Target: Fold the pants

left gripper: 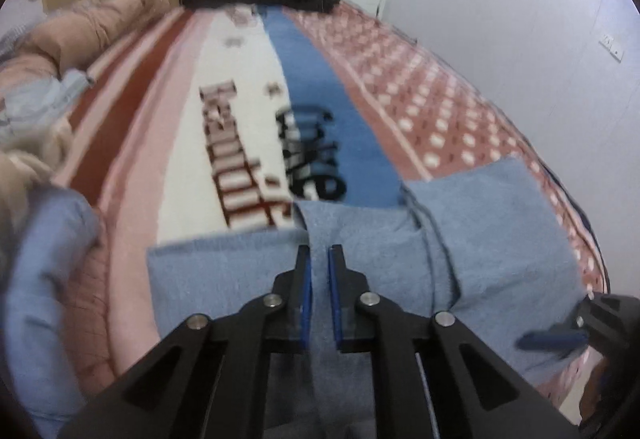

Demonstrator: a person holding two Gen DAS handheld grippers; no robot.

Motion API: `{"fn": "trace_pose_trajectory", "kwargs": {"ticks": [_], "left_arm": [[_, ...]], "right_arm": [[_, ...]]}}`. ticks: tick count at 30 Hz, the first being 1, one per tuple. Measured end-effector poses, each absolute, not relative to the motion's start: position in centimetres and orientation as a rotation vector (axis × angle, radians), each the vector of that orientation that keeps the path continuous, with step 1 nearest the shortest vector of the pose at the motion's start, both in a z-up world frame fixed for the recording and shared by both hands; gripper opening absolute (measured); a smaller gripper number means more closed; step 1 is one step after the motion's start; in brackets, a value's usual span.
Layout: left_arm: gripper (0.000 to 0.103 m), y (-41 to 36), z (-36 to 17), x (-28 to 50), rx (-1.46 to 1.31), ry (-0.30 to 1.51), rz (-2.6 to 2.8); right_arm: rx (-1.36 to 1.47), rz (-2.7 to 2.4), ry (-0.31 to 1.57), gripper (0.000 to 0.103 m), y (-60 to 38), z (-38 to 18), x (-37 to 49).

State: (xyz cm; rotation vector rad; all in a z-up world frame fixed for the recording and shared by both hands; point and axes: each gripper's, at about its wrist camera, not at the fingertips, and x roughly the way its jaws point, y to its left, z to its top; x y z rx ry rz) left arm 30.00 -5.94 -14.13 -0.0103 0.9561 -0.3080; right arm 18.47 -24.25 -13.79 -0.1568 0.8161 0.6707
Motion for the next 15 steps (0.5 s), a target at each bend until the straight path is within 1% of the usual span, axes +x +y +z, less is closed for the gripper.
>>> {"fn": "trace_pose_trajectory", "kwargs": {"ticks": [2,3,4,7,9,11,12,15], "left_arm": [[0.020,-5.6,-14.4,29.1,-0.005,0.949,-0.305],[0.035,-5.5,-14.2,28.5,-0.002,0.940,-0.306],[0.044,-5.2,-13.9,27.9,-0.003,0.928,-0.301],[0.046,-4.5,-12.9,26.2,-0.030,0.907,-0.306],[0.046,-4.1,-12.6,25.4,-0.042,0.906,-0.313],[0.052,-3.9,-12.7,24.2,-0.063,0.918,-0.338],[0.056,-3.8,-13.0,23.7,-0.084,0.935,-0.359],[0.056,-4.0,-14.5,22.8,-0.129,0.979,-0.384]], "right_arm": [[-0.139,0.696,0.824,0.058,-24.0,-14.3,19.0],[-0.130,0.717,0.818,0.058,-23.9,-14.4,19.0],[-0.114,0.755,0.813,0.058,-23.6,-14.4,18.9],[-0.096,0.820,0.818,0.058,-22.6,-14.6,18.8],[-0.092,0.861,0.834,0.055,-21.9,-14.8,18.6],[-0.088,0.909,0.848,0.053,-21.5,-15.1,18.1],[-0.093,0.926,0.852,0.053,-21.3,-15.2,17.7],[-0.112,0.950,0.874,0.054,-21.2,-16.0,16.6]]}}
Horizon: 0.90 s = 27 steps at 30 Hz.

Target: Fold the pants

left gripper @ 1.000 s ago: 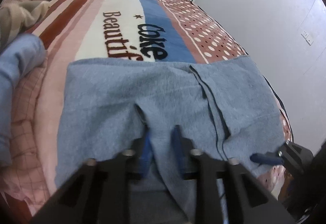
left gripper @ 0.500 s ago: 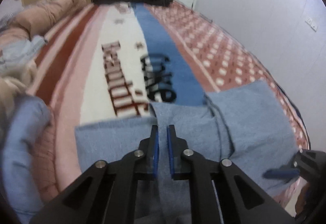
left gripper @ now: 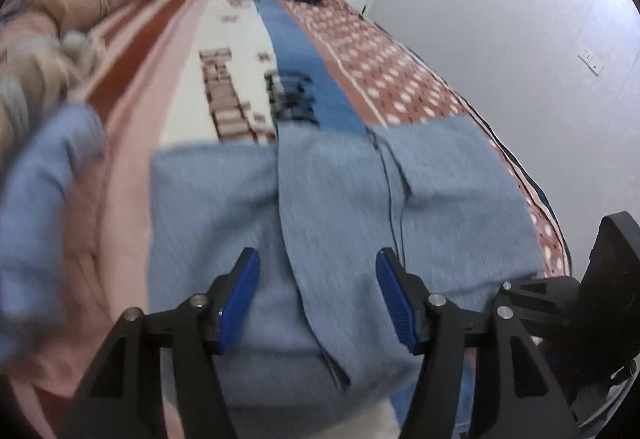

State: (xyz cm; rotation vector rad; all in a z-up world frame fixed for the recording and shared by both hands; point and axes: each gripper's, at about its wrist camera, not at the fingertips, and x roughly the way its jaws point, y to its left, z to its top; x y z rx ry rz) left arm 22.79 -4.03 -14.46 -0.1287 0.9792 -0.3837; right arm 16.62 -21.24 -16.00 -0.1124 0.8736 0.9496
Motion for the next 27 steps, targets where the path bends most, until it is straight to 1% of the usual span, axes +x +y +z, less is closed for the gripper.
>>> {"fn": "trace_pose_trajectory", "kwargs": {"ticks": [3,4,5,7,8,10,12,16,19,22,23,24,26,27], "left_arm": [[0.056,-4.1,-15.8,21.8,-0.139,0.997,-0.368],[0.052,-4.1,-16.1,21.6,-0.143,0.998,-0.366],[0.048,-4.2,-16.1,21.3,-0.137,0.990,-0.357],[0.029,-4.2,-15.8,20.9,-0.121,0.983,-0.341],[0.026,-4.2,-15.7,20.7,-0.118,0.982,-0.337],[0.025,-3.9,-15.5,20.3,-0.111,0.977,-0.339],[0.025,-3.8,-15.6,20.1,-0.103,0.970,-0.340],[0.025,-3.8,-15.8,20.0,-0.104,0.965,-0.335],[0.025,-3.9,-15.8,19.9,-0.095,0.960,-0.331],[0.025,-3.9,-15.8,19.8,-0.097,0.959,-0.329],[0.025,-3.9,-15.8,19.8,-0.096,0.958,-0.330],[0.025,-3.9,-15.8,19.8,-0.097,0.958,-0.330],[0.025,-3.9,-15.8,19.8,-0.099,0.957,-0.330],[0.025,-3.9,-15.8,19.8,-0.101,0.957,-0.329]], "right_arm": [[-0.104,0.943,0.867,0.053,-21.9,-15.9,15.8],[-0.091,0.943,0.864,0.053,-22.1,-15.6,15.8],[-0.082,0.935,0.854,0.052,-22.5,-15.3,15.9],[-0.095,0.842,0.792,0.052,-23.3,-14.0,16.1],[-0.115,0.800,0.768,0.052,-23.4,-13.5,16.2],[-0.220,0.649,0.733,0.054,-23.3,-12.8,16.6],[-0.334,0.593,0.729,0.054,-22.6,-12.9,16.9],[-0.557,0.528,0.756,0.054,-20.8,-15.3,17.0],[-0.609,0.493,0.740,0.055,-20.6,-16.3,16.6],[-0.634,0.431,0.698,0.053,-20.4,-16.6,16.7],[-0.640,0.415,0.682,0.042,-20.5,-16.7,17.0],[-0.634,0.405,0.678,0.023,-20.5,-16.7,17.2],[-0.589,0.418,0.688,0.003,-20.6,-16.3,17.6],[-0.571,0.414,0.686,0.003,-20.8,-16.1,17.8]]}}
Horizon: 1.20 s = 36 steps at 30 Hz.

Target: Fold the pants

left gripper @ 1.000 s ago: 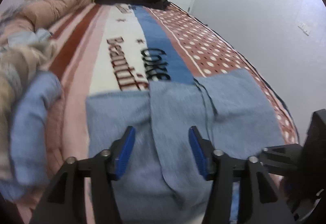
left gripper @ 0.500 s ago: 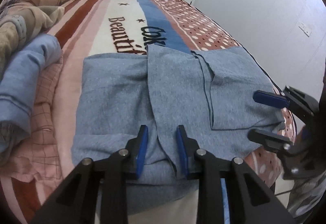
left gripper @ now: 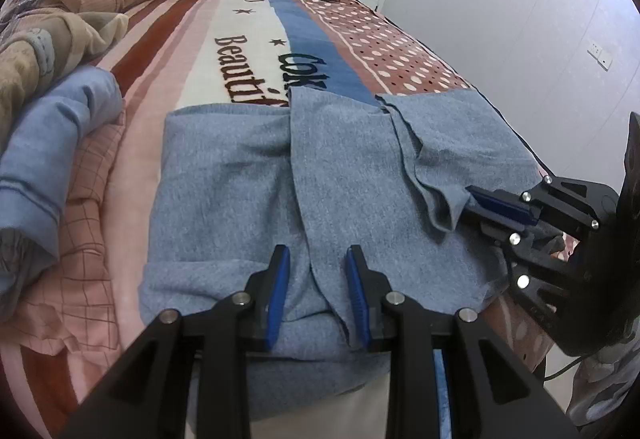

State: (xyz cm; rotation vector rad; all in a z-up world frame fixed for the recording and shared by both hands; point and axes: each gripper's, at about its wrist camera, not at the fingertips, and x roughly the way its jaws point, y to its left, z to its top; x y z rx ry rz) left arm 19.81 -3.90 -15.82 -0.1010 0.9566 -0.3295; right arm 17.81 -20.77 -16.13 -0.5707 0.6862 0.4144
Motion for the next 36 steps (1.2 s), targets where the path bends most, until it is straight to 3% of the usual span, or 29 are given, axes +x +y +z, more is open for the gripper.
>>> {"fn": "trace_pose_trajectory", "kwargs": {"ticks": [6,10,11,13,14,20,27,30,36], "left_arm": [[0.025,-3.9,-15.8,19.8,-0.101,0.956,-0.330],[0.027,-3.9,-15.5,19.8,-0.098,0.953,-0.314],[0.030,-4.0,-15.2,19.6,-0.095,0.945,-0.305],[0.052,-4.4,-14.4,19.2,-0.095,0.910,-0.320],[0.056,-4.7,-13.8,18.9,-0.098,0.882,-0.342],[0.057,-7.0,-12.7,19.7,-0.161,0.873,-0.526],[0.047,-9.8,-15.7,21.2,-0.168,0.963,-0.537],[0.032,-10.3,-15.3,20.9,-0.187,0.964,-0.576],[0.020,-11.1,-15.6,22.0,-0.195,0.983,-0.516]], "right_arm": [[-0.361,0.618,0.740,0.000,-21.9,-14.8,17.3],[-0.386,0.605,0.727,0.001,-22.1,-14.7,16.1],[-0.387,0.603,0.724,0.001,-22.2,-14.6,16.0],[-0.363,0.595,0.714,0.009,-22.8,-14.2,15.9],[-0.351,0.586,0.712,0.015,-23.2,-14.1,15.9],[-0.268,0.502,0.700,0.016,-26.8,-13.7,16.0],[-0.137,0.525,0.696,0.016,-29.6,-13.8,16.0],[-0.109,0.536,0.688,0.016,-30.0,-13.9,16.1],[-0.056,0.552,0.675,0.016,-30.9,-13.6,16.2]]}}
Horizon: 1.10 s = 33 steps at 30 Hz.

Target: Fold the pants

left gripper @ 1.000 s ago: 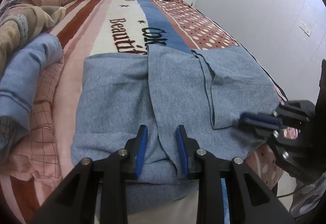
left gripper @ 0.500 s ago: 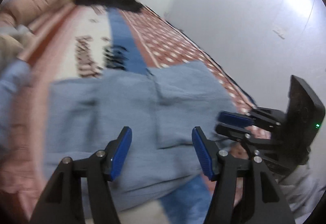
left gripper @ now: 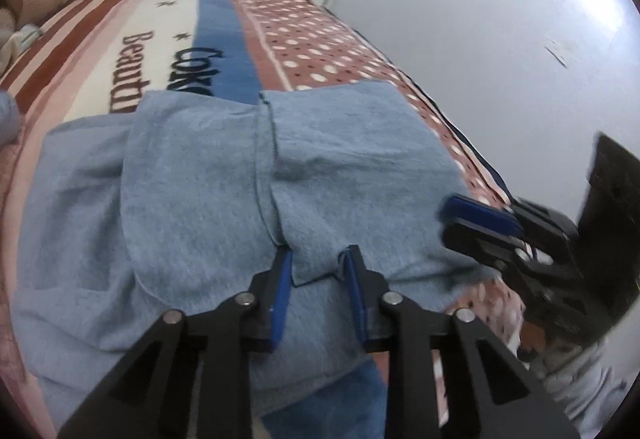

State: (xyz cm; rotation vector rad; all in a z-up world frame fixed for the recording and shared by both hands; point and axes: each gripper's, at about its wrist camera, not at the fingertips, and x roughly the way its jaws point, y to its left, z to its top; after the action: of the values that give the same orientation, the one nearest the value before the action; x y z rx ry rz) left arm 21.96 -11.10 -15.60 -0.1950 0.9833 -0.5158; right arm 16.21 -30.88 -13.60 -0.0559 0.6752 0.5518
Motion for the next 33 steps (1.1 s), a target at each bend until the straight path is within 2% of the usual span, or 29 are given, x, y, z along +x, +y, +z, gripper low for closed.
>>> {"fn": "trace_pose_trajectory", "kwargs": {"ticks": [6,17,19,21,23,25,26,28,30,33], "left_arm": [[0.005,-10.8,-14.7,21.3,-0.253,0.946,-0.514],[0.004,-10.6,-13.6,15.9,-0.163,0.907,-0.504],[0.004,-10.5,-14.7,15.4,-0.149,0.922,-0.488],[0.004,-10.4,-15.5,15.4,-0.149,0.934,-0.474],[0.005,-10.3,-15.7,15.6,-0.157,0.933,-0.478],[0.008,-10.3,-15.2,15.5,-0.149,0.930,-0.486],[0.014,-10.1,-14.5,15.4,-0.135,0.917,-0.484],[0.052,-9.5,-13.3,15.3,-0.105,0.871,-0.456],[0.054,-8.2,-11.9,15.5,-0.090,0.815,-0.419],[0.057,-5.8,-11.2,16.9,-0.100,0.809,-0.327]], "right_arm": [[-0.029,0.543,0.666,0.016,-31.8,-13.1,15.9],[-0.025,0.517,0.651,0.016,-32.7,-12.2,16.1],[-0.028,0.502,0.652,0.022,-32.8,-12.1,16.2],[-0.037,0.473,0.660,0.037,-32.9,-12.2,16.4],[-0.060,0.453,0.686,0.039,-32.7,-12.8,16.8],[-0.087,0.438,0.727,0.039,-32.3,-13.7,17.2],[-0.098,0.429,0.733,0.043,-32.2,-13.9,17.2],[-0.097,0.426,0.731,0.049,-32.3,-13.8,17.1],[-0.090,0.417,0.710,0.059,-32.6,-13.3,17.1],[-0.116,0.363,0.688,0.067,-32.4,-12.6,17.8]]}}
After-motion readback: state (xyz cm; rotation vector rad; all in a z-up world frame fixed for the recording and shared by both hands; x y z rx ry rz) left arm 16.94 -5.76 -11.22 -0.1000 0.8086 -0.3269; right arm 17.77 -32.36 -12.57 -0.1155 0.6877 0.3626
